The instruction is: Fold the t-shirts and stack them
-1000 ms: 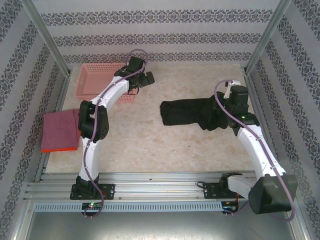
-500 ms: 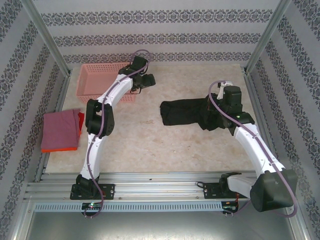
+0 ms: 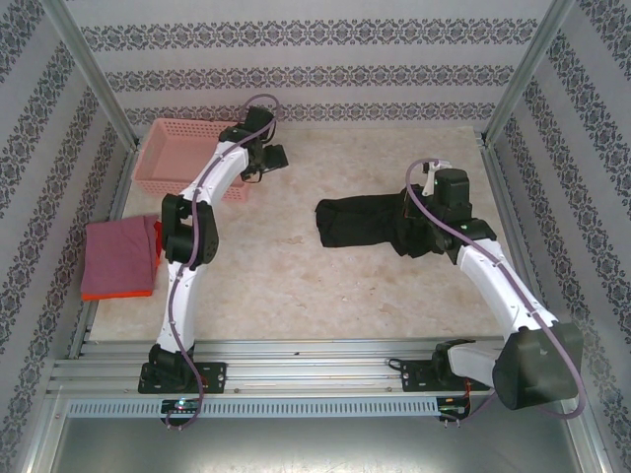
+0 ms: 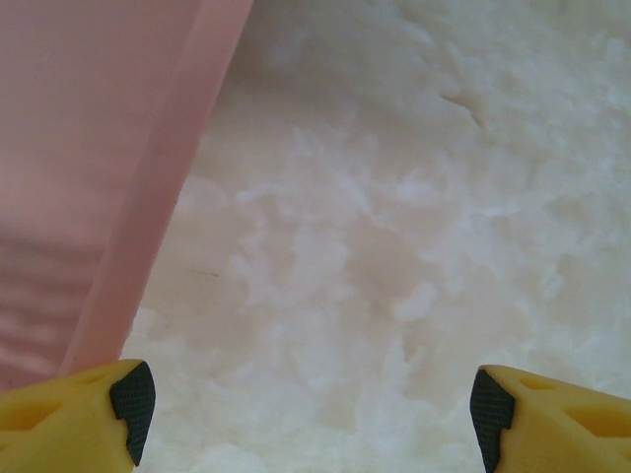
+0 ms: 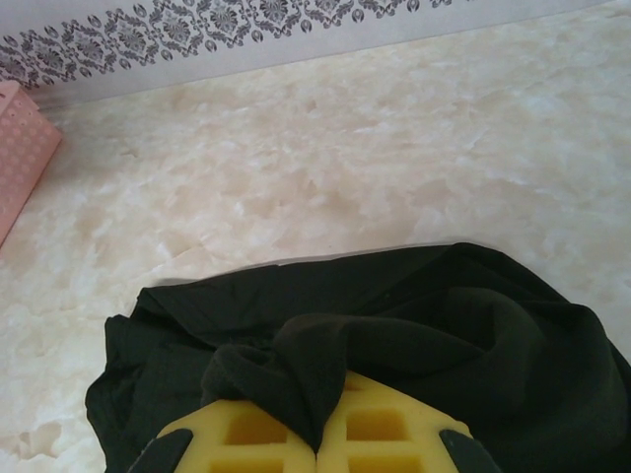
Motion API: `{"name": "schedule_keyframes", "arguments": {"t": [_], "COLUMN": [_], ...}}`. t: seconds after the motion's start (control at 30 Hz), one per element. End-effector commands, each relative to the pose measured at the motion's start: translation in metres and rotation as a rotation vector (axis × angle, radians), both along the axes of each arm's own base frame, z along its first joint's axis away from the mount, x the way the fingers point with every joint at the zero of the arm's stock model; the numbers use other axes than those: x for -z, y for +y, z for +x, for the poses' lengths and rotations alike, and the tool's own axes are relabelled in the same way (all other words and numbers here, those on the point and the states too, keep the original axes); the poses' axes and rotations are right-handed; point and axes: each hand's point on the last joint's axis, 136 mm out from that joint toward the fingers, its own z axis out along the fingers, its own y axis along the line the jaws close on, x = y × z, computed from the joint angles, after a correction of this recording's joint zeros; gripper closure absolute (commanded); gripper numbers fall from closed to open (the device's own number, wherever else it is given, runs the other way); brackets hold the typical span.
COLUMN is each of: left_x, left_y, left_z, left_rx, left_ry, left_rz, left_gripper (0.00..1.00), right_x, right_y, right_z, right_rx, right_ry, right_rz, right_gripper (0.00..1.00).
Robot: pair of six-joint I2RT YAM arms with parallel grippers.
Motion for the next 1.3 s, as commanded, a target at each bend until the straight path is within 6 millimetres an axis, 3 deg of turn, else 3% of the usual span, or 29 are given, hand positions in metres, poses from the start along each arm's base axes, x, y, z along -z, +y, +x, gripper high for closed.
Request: {"name": "schedule_keyframes", "arguments": {"t": [0.0,0.13,0.23,0.33,0.47,0.6,0.7,0.83,0.93,1.27], "left_x": [0.002,-0.017,-0.046,-0.066,-0.067,-0.051,-0.027,0.007,0.026,0.046], "left_y": [0.024,0.023,0.007,-0.023,-0.084,-0.147,-0.178,-0.187,-0.192,-0.214], "left_z": [-0.002,0.001,-0.001,-0.014,-0.047,-0.087,-0.115,-0.139,-0.147,-0.134], "left_rx": [-0.042,-0.034,0.013,0.088,0.218,0.397,0.529,0.558,0.582,0.643], "left_ry": [0.031,-0.015,-0.085,-0.126,-0.105,-0.067,-0.028,0.084,0.125,0.136], "left_rz": [0.039,0.037,0.055,0.066,0.020,-0.035,-0.065,-0.070,-0.050,0.011], "left_gripper": [0.15,0.13,0.09,0.05,0.01,0.01,0.06,0.09,0.18,0.33], "right_x": [-0.016,-0.022,-0.027,-0.028,-0.021,-0.009,-0.003,0.003,0.006,0.013], "right_y": [0.007,0.009,0.009,0.002,-0.016,-0.038,-0.047,-0.053,-0.053,-0.046], "right_z": [0.006,0.008,0.008,0.007,0.003,-0.005,-0.011,-0.016,-0.017,-0.017], "right_rx": [-0.014,-0.022,-0.020,0.006,0.104,0.211,0.252,0.285,0.288,0.266], "right_ry": [-0.034,-0.042,-0.053,-0.053,-0.036,-0.007,0.007,0.020,0.028,0.047], "right_rz": [0.028,0.031,0.025,0.014,0.019,0.065,0.087,0.107,0.116,0.156], "right_gripper": [0.99,0.99,0.99,0.99,0.99,0.99,0.99,0.99,0.99,0.98]}}
